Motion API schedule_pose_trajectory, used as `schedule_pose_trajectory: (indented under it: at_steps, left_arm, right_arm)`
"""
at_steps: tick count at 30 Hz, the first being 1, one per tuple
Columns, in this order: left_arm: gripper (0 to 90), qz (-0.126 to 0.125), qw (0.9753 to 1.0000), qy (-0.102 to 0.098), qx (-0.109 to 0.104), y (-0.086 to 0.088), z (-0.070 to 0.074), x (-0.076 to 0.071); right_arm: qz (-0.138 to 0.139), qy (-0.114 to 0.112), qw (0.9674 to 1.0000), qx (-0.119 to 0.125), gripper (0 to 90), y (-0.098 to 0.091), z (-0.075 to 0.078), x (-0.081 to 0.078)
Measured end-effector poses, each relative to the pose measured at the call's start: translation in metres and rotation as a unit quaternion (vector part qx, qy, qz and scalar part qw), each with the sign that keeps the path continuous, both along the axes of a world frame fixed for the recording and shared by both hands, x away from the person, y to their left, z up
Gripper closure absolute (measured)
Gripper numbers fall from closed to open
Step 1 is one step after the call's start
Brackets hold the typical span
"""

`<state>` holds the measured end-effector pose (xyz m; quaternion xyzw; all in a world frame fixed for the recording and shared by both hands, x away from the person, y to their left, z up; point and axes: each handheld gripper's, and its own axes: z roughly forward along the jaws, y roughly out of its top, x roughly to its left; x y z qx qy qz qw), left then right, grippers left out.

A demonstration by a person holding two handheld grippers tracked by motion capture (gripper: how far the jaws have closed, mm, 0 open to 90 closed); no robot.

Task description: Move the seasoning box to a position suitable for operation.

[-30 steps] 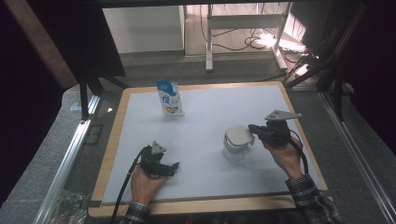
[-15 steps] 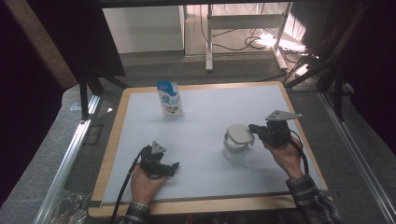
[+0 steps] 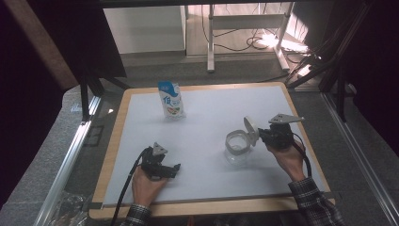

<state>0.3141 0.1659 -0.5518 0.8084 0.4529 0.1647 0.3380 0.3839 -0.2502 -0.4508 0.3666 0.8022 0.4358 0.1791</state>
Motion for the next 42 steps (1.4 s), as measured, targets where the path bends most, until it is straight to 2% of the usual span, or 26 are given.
schedule_pose_trajectory:
  at_steps: [4,10,13,14,23,29,33,37,42]
  left_arm:
    - [2.3,0.001,1.0,0.001,-0.001,0.0,0.0,0.0]
    - [2.3,0.001,1.0,0.002,-0.001,0.0,0.0,0.0]
    - [2.3,0.002,1.0,0.003,-0.001,0.0,0.0,0.0]
    - [2.3,0.004,1.0,0.002,-0.002,-0.001,0.0,0.0]
    - [2.8,0.003,1.0,-0.001,-0.003,-0.001,0.0,0.0]
    - [5.4,-0.006,1.0,-0.001,-0.006,0.001,0.001,-0.001]
    - [7.0,-0.013,0.9997,0.01,-0.019,0.008,0.005,0.001]
    - [7.0,-0.02,0.9996,0.004,-0.018,0.014,0.013,0.004]
    - [6.8,-0.02,0.9997,-0.006,-0.013,0.019,0.025,0.011]
  right_arm:
    - [-0.012,-0.005,0.9998,-0.012,89.9,-0.002,-0.003,0.001]
    - [-0.02,-0.012,0.9996,-0.016,89.1,-0.005,-0.002,-0.001]
    - [-0.024,-0.009,0.9996,-0.012,84.9,-0.008,-0.004,-0.002]
    - [-0.032,-0.011,0.9992,-0.02,82.5,-0.011,-0.008,-0.005]
    - [-0.044,0.0,0.999,-0.012,75.2,-0.021,-0.02,-0.016]
    - [-0.045,-0.002,0.9987,-0.023,70.0,-0.024,-0.028,-0.024]
    - [-0.046,0.001,0.9988,-0.019,67.3,-0.024,-0.032,-0.028]
    - [-0.048,0.002,0.9988,-0.012,62.2,-0.024,-0.036,-0.031]
    - [-0.049,0.007,0.9985,-0.022,57.0,-0.024,-0.045,-0.033]
